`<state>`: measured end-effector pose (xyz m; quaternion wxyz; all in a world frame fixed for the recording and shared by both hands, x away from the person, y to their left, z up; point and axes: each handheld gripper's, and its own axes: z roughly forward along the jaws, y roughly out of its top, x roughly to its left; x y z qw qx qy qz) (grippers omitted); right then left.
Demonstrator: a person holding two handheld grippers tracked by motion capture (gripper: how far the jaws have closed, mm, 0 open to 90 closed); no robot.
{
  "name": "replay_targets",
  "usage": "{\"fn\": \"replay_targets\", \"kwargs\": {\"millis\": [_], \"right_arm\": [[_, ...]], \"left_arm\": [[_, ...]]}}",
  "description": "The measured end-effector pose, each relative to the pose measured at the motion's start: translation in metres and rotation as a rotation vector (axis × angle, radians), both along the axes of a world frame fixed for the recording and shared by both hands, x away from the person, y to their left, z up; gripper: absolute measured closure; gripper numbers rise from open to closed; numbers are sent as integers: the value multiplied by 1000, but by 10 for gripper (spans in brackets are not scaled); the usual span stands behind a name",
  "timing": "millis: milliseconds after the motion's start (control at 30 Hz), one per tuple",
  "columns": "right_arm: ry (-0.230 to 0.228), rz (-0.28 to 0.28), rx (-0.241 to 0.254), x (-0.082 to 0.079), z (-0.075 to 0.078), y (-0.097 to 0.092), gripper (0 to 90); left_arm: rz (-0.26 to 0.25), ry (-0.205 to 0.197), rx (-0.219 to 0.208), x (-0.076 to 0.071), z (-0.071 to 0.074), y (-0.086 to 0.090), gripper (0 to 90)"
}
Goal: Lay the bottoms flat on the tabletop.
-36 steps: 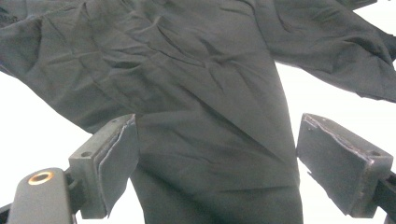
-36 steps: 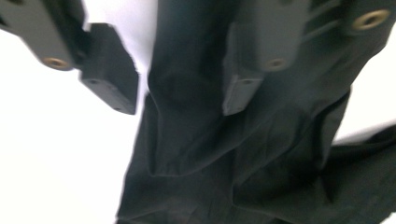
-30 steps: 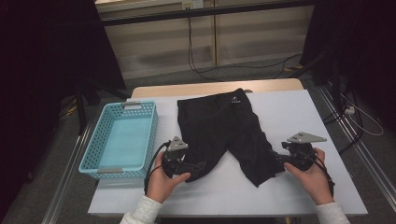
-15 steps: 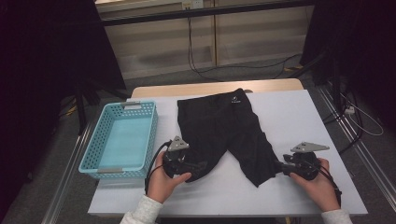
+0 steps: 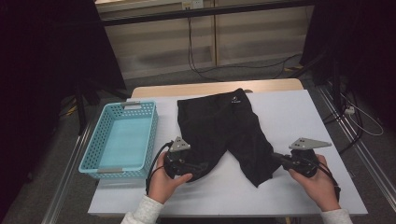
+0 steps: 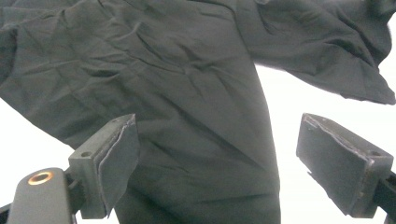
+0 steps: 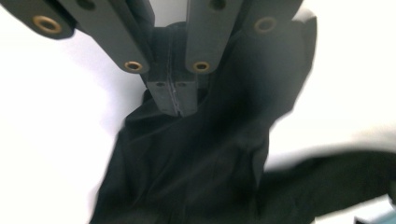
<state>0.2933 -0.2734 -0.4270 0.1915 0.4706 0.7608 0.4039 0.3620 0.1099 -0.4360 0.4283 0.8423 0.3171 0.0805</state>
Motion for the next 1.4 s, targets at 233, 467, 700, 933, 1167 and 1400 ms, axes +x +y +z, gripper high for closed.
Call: {"fn": "replay_targets", "kwargs": {"millis": [233,467,700,933,1167,1400], "right_arm": [[-56,-58,1,-5,19,-19,899],[-61,-131,-16,-6,16,-41,898],[2,-123,-70,1,-8,-37,835],[-21,-51,-83,1,-7,-5,648],[24,94,-73,4,-19,45,621],[31,113,-154,13,-31,66,887]], "left_arm": [[9,-3,-9,1,2,2,135],[12,5,-2,2,-2,2,135],[3,8,4,3,-2,1,135],[5,10,3,2,-2,2,134],[12,9,0,2,-2,4,133],[12,6,-1,1,-2,4,134]]}}
